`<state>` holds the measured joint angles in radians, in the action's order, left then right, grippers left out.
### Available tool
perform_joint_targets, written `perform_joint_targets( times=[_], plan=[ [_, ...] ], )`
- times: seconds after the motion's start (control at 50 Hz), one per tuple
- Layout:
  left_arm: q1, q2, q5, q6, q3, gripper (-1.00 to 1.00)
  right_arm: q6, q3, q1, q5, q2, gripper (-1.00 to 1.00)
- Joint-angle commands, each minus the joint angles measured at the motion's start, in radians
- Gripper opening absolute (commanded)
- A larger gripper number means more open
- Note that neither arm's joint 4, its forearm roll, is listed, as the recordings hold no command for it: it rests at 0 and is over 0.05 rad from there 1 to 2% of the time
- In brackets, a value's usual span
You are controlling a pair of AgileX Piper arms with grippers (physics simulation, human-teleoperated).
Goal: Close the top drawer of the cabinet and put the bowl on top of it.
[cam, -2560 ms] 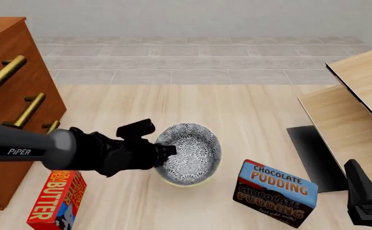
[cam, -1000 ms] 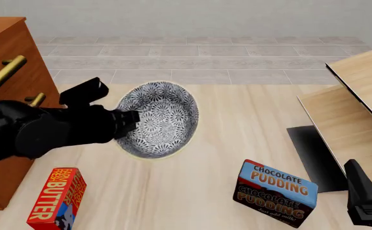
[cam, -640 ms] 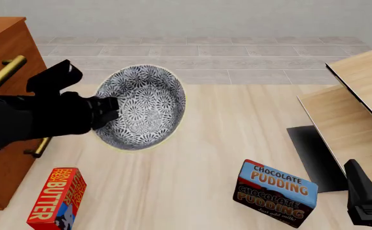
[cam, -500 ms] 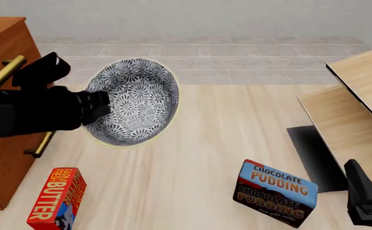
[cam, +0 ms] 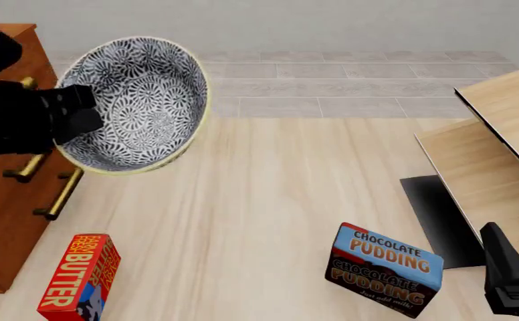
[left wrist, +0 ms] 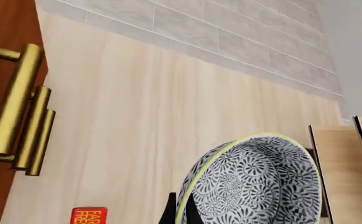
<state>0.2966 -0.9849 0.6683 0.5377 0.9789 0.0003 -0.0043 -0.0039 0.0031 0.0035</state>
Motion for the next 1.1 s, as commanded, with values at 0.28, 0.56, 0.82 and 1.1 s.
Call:
perform_joint_targets(
  times=[0.28, 0.56, 0.82, 1.1],
  plan=[
    [-0.103, 0.047, 0.133, -0.015, 0.139, -1.0, 0.0, 0.0, 0.001, 0.0, 0.0, 1.0],
    [-0.171, 0.059, 0.201, -0.011, 0.239, -1.0, 0.0, 0.0, 0.001, -0.001, 0.0, 1.0],
    [-0.207, 0.061, 0.266, -0.004, 0.318, -1.0, 0.0, 0.0, 0.001, 0.0, 0.0, 1.0],
    [-0.258, 0.036, 0.322, -0.001, 0.411, -1.0, 0.0, 0.0, 0.001, 0.0, 0.0, 1.0]
  ],
)
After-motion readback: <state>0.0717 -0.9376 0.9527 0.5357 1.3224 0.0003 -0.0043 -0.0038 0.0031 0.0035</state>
